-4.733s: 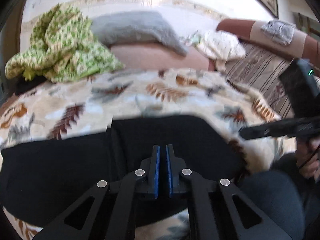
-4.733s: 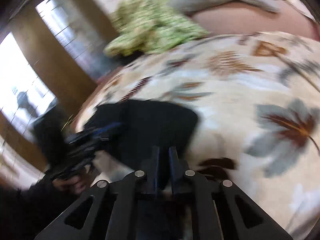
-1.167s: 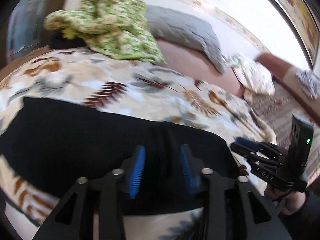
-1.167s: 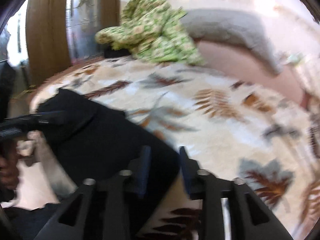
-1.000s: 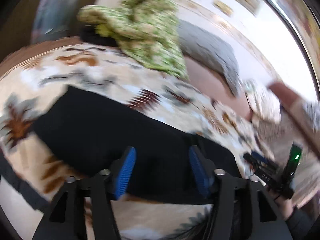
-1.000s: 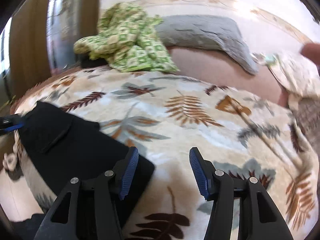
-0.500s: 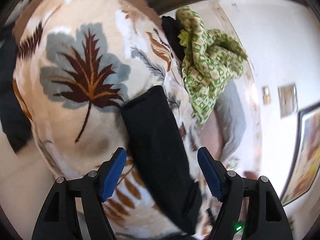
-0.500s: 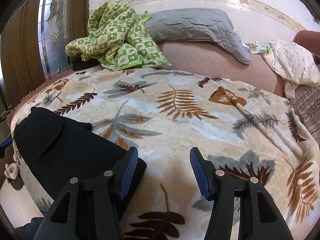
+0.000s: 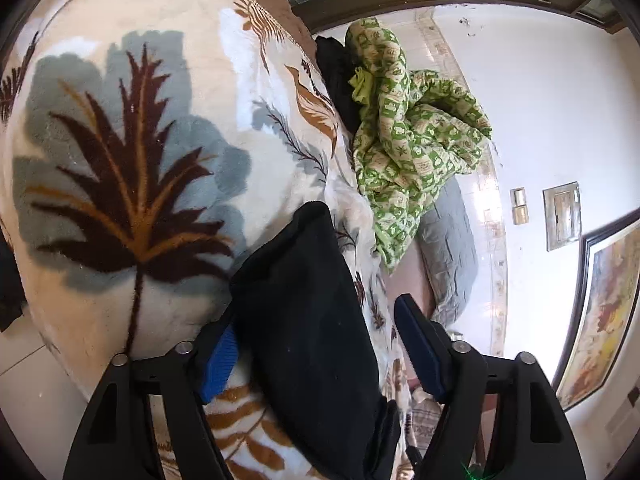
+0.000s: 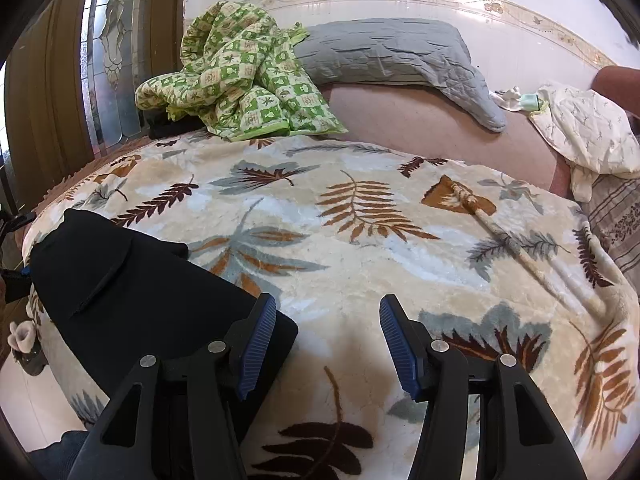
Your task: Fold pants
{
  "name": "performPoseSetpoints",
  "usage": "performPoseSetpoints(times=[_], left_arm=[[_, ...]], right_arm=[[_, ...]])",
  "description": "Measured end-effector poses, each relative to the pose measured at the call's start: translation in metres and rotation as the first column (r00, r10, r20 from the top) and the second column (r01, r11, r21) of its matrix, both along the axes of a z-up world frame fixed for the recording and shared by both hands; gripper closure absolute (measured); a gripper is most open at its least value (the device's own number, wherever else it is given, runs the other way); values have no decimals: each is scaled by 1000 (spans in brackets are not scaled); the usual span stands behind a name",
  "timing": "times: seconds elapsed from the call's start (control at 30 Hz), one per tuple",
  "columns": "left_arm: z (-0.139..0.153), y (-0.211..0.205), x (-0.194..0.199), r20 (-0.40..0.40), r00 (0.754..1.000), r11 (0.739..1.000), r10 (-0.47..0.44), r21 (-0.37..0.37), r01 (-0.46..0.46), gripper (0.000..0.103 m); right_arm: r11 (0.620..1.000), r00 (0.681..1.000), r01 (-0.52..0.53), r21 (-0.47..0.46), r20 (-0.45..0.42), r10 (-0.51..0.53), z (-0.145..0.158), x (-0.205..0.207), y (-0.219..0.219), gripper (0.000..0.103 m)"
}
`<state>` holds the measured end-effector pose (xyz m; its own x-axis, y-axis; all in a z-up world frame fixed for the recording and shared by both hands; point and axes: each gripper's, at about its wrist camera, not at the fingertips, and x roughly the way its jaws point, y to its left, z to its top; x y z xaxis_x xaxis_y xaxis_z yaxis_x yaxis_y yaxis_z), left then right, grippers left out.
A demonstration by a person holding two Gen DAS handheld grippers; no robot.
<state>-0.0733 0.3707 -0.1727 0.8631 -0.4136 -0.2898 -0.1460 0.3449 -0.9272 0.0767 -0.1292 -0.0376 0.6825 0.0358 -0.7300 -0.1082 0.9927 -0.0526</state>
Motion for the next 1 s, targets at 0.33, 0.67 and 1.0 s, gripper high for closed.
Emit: performPoseSetpoints(times=[0.33,0.67,1.0], left_arm=[[-5,-2,-16,-57,997,994,43,100,-37,88],[91,-100,-24,44,997,683,-63,731,11,94],[107,-182,-20,47,945,456,-325,883,113,94]], right_arm=[[1000,1000,-9,-2,-2,9,-1,1,0,48],[1000,1000,-1,4,1,1,-1,1,-2,48],[1000,1000,0,8,2,0,1,1,-3,48]])
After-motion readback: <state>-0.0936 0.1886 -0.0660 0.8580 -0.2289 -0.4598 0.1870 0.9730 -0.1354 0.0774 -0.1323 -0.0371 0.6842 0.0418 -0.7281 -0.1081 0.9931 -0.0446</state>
